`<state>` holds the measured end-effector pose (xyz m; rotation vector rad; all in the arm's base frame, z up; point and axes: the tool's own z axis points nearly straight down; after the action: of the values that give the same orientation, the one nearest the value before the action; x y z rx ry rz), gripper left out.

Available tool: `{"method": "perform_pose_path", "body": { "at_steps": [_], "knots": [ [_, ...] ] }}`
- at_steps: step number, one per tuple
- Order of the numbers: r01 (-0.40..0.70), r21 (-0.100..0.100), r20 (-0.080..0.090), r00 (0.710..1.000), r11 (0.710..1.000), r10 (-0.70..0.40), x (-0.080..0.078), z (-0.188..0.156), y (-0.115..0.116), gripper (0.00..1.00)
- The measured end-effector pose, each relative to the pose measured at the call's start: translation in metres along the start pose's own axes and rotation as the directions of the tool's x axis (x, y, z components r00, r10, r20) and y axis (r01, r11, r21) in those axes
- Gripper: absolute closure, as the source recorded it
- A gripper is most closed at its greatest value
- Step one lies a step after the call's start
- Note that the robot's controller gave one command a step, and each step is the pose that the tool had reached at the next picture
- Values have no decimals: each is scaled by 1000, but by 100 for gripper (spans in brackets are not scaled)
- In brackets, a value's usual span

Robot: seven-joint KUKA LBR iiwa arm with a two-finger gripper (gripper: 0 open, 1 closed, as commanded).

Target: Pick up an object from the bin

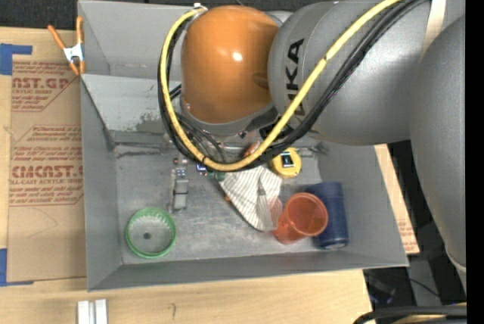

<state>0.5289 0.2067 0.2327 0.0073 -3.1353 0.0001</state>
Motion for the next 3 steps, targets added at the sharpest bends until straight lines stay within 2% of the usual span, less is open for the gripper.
{"method": "perform_pose_path", "body": {
  "at_steps": [1, 2, 3],
  "knots": [
    [-3, -2, 7, 1000, 1000, 3, -2, -5, -1, 0],
    [13, 1, 3, 1000, 1000, -13, 2, -54, -8, 0],
    [70, -4, 23, 997, 998, -70, -5, -40, -10, 0]
  ]
}}
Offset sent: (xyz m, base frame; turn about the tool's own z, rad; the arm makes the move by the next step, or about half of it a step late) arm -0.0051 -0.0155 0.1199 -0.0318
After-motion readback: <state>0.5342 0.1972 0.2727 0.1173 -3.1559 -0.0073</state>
